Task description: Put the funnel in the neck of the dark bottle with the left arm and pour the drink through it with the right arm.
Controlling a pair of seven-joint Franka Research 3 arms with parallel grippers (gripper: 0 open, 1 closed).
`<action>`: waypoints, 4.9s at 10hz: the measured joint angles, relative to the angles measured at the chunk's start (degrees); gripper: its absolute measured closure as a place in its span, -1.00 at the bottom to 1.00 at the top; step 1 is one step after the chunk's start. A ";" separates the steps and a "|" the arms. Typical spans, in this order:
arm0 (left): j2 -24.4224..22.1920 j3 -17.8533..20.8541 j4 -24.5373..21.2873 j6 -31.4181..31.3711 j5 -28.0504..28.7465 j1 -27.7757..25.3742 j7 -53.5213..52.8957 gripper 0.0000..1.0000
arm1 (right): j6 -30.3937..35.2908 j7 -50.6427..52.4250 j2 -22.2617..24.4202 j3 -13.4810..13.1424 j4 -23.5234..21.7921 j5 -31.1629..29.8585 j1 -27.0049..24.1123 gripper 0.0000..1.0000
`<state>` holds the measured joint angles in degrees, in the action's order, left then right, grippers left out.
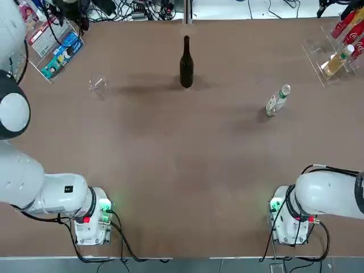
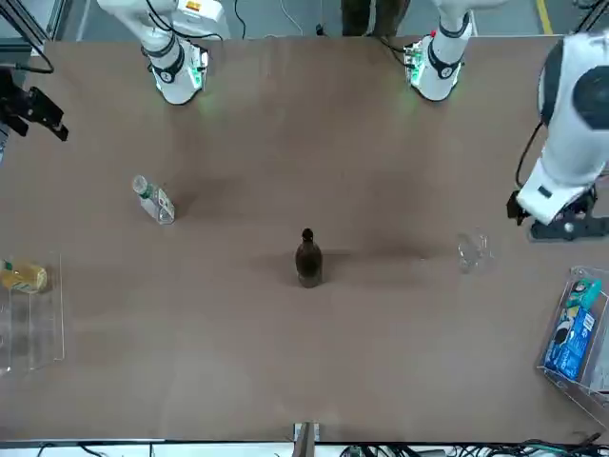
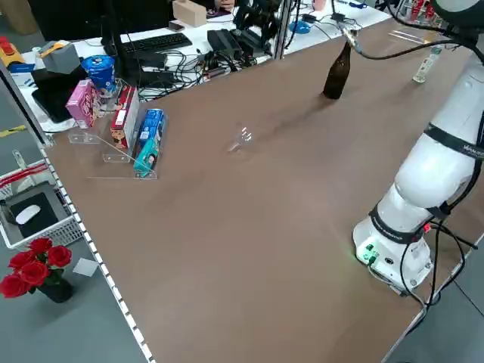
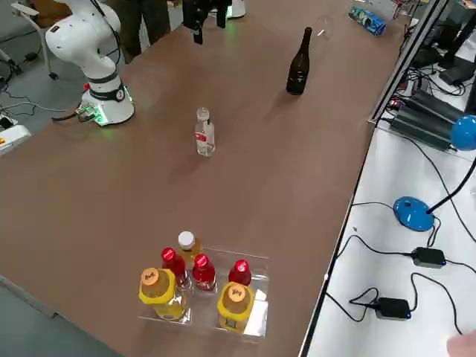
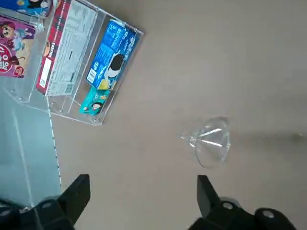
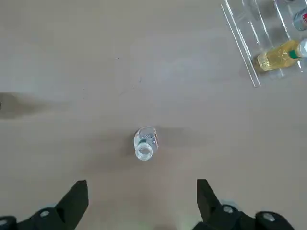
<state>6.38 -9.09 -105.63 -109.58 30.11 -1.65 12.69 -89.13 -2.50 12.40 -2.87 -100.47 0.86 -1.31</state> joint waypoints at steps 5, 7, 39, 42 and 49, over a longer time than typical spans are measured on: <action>14.96 -6.79 -4.15 -1.42 16.72 0.44 21.59 -0.93 | -0.98 3.13 0.93 -1.95 -1.76 -0.01 -0.02 -1.00; 19.80 -6.79 -5.13 -1.44 23.66 0.25 27.35 -0.88 | -2.76 7.20 0.96 -4.49 -3.08 0.00 -0.06 -1.00; 7.87 -31.89 19.35 -7.57 -27.39 0.13 33.81 0.93 | 10.82 155.31 -40.85 -27.56 -9.63 50.70 -8.56 -1.00; 10.00 -32.91 19.52 -9.97 -27.39 0.43 34.59 0.93 | 13.28 160.68 -47.76 -27.49 -9.48 54.93 -8.70 -1.00; 13.51 -33.24 19.54 -12.36 -26.09 1.42 34.67 0.93 | 15.90 163.28 -54.28 -26.53 -9.15 60.22 -8.69 -1.00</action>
<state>19.89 -42.33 -86.09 -121.94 4.02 -0.24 47.37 -73.23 160.78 -41.88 -29.40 -109.62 61.08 -10.00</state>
